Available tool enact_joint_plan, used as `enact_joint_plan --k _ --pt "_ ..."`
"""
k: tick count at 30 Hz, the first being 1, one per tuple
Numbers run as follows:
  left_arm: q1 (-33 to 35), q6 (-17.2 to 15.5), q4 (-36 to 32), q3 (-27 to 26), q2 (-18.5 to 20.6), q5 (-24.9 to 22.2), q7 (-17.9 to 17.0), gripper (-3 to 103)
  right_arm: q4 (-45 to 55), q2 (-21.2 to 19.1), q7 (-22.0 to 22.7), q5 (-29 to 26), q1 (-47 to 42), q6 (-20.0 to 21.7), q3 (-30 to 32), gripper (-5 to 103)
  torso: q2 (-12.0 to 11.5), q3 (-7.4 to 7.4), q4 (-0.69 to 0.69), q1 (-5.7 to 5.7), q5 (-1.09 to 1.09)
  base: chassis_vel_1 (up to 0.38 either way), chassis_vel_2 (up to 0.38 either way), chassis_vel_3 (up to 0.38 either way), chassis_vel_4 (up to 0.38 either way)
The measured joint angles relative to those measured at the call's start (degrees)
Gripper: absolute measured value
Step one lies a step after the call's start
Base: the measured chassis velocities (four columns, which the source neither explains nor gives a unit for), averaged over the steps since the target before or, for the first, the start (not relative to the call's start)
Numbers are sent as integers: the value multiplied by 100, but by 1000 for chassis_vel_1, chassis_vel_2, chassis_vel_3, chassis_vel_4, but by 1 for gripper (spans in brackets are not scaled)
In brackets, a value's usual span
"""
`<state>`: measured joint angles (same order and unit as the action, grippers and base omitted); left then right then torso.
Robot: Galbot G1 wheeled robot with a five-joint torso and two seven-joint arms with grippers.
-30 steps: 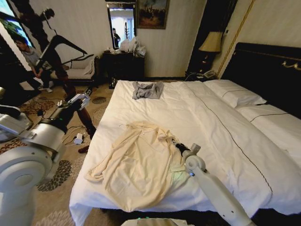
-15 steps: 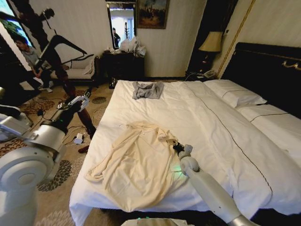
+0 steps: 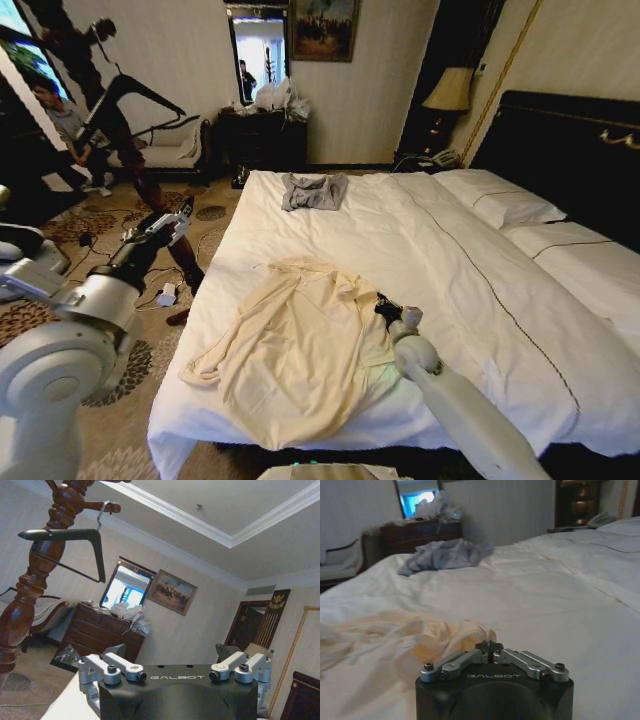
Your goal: Pick up the clothes from the bed and hang them on the clothes hanger.
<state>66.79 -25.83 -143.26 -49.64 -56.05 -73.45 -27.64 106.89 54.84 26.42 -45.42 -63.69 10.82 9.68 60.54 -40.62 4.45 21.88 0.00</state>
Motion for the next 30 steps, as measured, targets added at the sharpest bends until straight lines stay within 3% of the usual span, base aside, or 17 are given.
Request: enact_joint_plan --k 6,10,11,13,14,15,17,19,22,25,28,30 --pt "72 -8 -2 -33 6 12 0 100 724 -190 277 -299 -572 429 52 0 0 1 1 0 0 0 0 0 0" --pt "166 -29 -2 -91 -1 35 -1 100 1228 -331 769 -662 -1143 1095 18 0 1 0 3 0 0 0 0 0 0" --pt "166 -29 -2 -91 -1 35 -1 100 1228 -331 769 -662 -1143 1095 18 0 1 0 3 0 0 0 0 0 0" --pt "177 -41 -2 -95 -14 62 -1 100 1511 -310 1014 -1349 -1158 1334 7 0 0 0 1 0 0 0 0 0 0" --pt "178 -44 -2 -95 -18 74 -1 100 1649 -290 1055 -1771 -1106 1387 19 6 0 0 1 0 0 0 0 0 0" --pt "178 -44 -2 -95 -18 74 -1 100 1649 -290 1055 -1771 -1106 1387 19 6 0 0 1 0 0 0 0 0 0" --pt "189 -50 -1 -95 -37 108 -1 100 1934 -257 1046 -2627 -920 1423 134 16 0 0 -1 0 -1 0 0 0 0" --pt "201 -54 -1 -96 -49 134 0 100 2042 -247 971 -2924 -829 1410 189 16 0 0 -1 0 -1 0 0 0 0" --pt "240 -64 11 -83 -98 216 2 100 2247 -242 502 -3405 -511 1178 321 32 1 0 0 0 -1 0 0 0 0" --pt "240 -67 42 -76 -112 246 3 100 2177 -242 176 -3294 -340 995 341 43 1 0 -1 0 -1 0 0 0 0" --pt "220 -70 89 -76 -94 253 4 100 2030 -224 -47 -2842 -286 807 360 49 0 -1 0 0 0 0 0 0 0" --pt "197 -71 168 -77 -26 276 4 100 1923 -198 -173 -2028 -351 743 460 61 0 -1 0 0 0 0 0 0 0"
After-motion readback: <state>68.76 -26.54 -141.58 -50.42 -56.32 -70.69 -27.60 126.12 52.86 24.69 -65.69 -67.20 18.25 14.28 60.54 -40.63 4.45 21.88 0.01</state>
